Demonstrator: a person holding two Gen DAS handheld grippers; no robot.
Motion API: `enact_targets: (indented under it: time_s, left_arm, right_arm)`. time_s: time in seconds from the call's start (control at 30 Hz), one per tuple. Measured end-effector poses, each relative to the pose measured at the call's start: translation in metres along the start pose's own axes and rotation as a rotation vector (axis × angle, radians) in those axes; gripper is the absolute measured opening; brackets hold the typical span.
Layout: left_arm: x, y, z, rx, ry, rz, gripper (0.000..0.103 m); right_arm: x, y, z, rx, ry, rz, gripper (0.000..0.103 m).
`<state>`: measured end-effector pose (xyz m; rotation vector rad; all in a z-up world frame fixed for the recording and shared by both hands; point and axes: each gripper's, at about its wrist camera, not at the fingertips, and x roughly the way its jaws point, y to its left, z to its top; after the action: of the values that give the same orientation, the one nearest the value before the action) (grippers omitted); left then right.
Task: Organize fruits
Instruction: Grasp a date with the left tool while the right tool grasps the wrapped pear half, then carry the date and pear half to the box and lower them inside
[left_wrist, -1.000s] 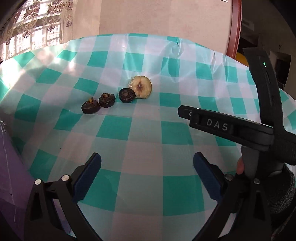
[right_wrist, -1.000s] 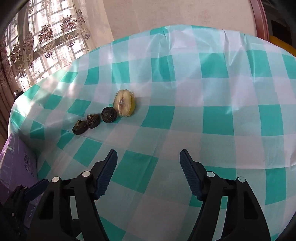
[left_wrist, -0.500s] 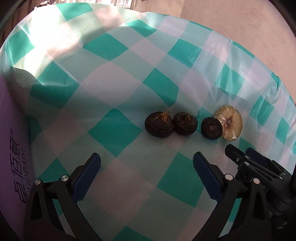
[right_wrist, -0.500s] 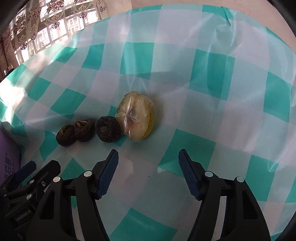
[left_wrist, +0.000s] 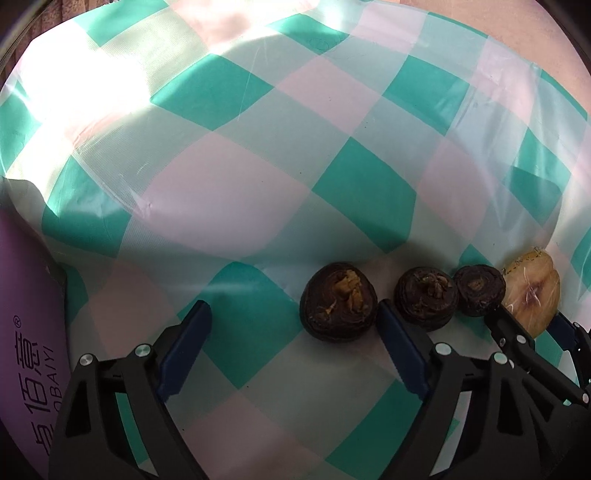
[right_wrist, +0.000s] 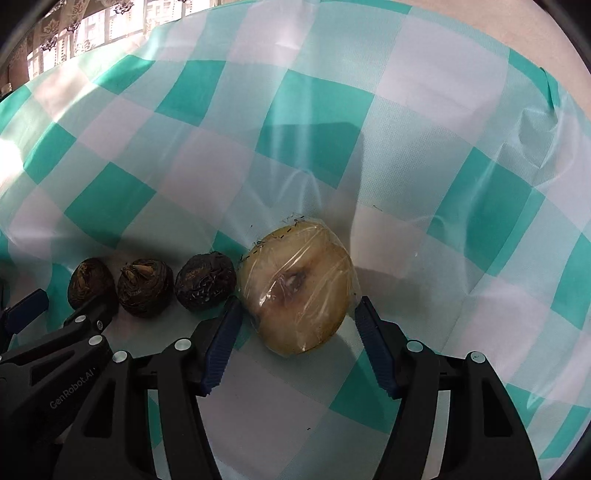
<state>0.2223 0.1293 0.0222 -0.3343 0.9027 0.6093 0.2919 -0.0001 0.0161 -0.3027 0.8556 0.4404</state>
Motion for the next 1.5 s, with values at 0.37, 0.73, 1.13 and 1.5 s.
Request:
enact_targets:
  time_s: [0.37, 0.73, 1.13, 1.5]
  left_arm:
    - [-0.019, 0.018, 0.004, -0.084, -0.068, -0.119, 0.038]
    - [-0.051, 0.017, -0.02, -0.005, -0.135, -0.296, 0.039]
    - [-0.058, 0.009, -0.072, 0.058, -0.125, -0.334, 0.039]
    - [-0.091, 0.011, -0.12, 0.105, -0.126, -0.366, 0.039]
  right_arm:
    - [-0.03, -0.068, -0.025, 0.343, -0.108, 0.085, 0.051]
    - [-0.052, -0.09, -0.055, 0.499, -0.176, 0.185, 0.051]
    - [-0.075, -0.069, -0.097, 0.541, -0.171, 0.196, 0.051]
    - [-0.119, -0.051, -0.153, 0.552, -0.169, 0.199, 0.051]
